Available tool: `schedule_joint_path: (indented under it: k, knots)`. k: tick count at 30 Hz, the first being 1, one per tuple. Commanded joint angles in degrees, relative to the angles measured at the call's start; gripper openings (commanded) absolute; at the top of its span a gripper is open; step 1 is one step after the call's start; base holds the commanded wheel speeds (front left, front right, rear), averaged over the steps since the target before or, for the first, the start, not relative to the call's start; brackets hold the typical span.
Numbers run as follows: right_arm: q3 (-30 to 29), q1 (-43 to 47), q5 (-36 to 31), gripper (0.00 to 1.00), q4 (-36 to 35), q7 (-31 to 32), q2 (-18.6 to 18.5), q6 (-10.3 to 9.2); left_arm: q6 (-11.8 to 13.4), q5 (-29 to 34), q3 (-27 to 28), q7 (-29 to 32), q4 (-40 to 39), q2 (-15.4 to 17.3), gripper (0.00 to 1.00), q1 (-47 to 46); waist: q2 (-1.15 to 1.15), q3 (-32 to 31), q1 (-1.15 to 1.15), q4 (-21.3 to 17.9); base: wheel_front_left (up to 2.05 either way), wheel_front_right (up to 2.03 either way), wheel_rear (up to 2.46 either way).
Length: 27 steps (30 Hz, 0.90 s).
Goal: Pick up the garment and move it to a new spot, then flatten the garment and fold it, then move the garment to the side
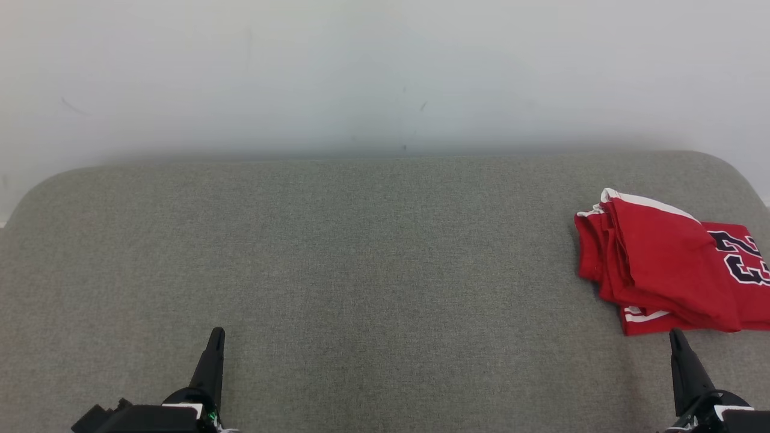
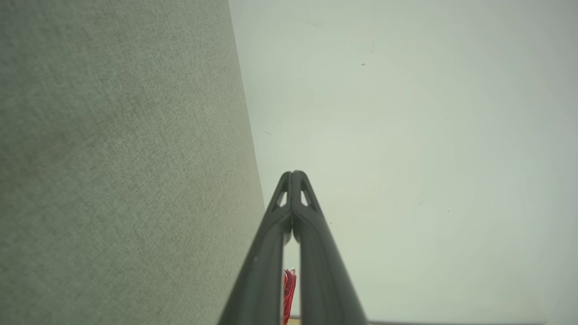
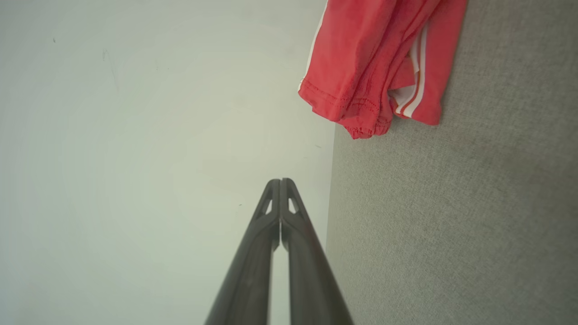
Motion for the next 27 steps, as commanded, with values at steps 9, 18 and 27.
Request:
schedule_joint_path:
  k: [9,18,27]
  knots:
    - [-0.04,-0.25,0.16,0.00,-0.14,0.18,-0.05,-0.12,-0.19,-0.17,0.15,0.10,-0.05,0.00,0.00,-0.29,0.00,0.00,0.00,0.00,0.00,0.00,0.00]
    - [-0.03,-0.25,0.16,0.00,-0.14,0.18,-0.05,-0.12,-0.19,-0.16,0.16,0.11,-0.05,-0.01,0.00,-0.29,0.00,0.00,0.00,0.00,0.00,0.00,0.00]
    - [-0.03,-0.25,0.17,0.00,-0.14,0.18,-0.05,-0.12,-0.19,-0.15,0.16,0.12,-0.06,-0.01,0.00,-0.29,0.00,0.00,0.00,0.00,0.00,0.00,0.00]
